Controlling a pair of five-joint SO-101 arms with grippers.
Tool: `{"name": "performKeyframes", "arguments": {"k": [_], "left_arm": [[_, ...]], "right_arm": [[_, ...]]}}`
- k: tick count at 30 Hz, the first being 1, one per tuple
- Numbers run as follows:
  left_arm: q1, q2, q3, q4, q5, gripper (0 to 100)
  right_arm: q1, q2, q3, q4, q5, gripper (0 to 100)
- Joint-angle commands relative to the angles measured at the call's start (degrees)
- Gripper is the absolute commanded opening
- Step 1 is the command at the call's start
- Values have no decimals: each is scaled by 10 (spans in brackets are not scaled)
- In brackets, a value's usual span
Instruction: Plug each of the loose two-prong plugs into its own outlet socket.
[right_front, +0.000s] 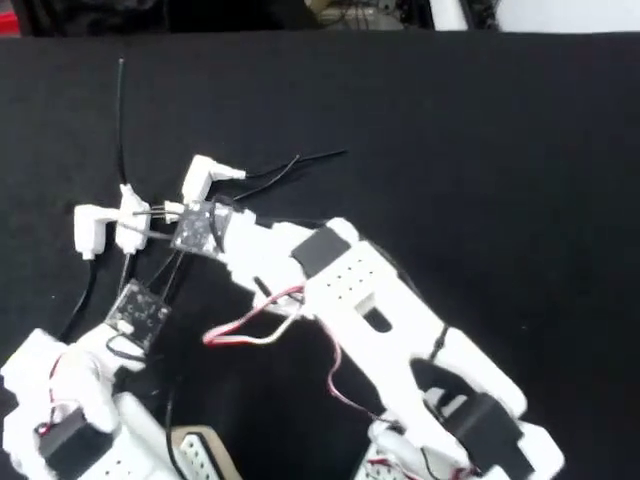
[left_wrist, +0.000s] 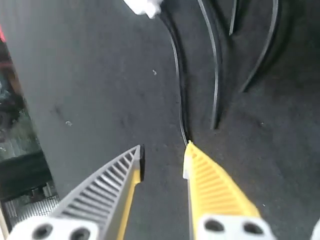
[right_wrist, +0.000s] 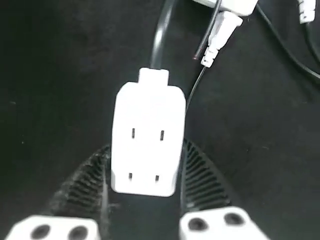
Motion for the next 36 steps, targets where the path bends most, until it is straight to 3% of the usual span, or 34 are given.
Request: {"name": "performKeyframes", "arguments": {"k": [1, 8, 12, 16, 21, 25, 28, 32, 36], "left_arm": [[-20, -2, 18, -25, -28, 148], [-22, -2, 25, -29, -28, 148], [-22, -2, 18, -30, -28, 148], [-23, -2, -14, -25, -27, 148], [-54, -2, -115, 36, -49, 148], [-34, -2, -123, 4, -55, 148], [-32, -2, -116, -7, -55, 148], [12, -2, -64, -40, -47, 148], [105, -3, 0, -97, 48, 148]], "right_arm": [[-14, -23, 8, 2, -7, 48], [-29, -23, 27, 3, -11, 64], [-26, -24, 23, -2, -71, 216], [-29, -29, 22, 2, -68, 308], [-25, -47, 22, 10, -71, 294], [-20, -127, -4, 91, -77, 293], [31, -223, -33, 150, -92, 293], [188, -374, -63, 169, -130, 291], [338, -477, -61, 189, -144, 170]]}}
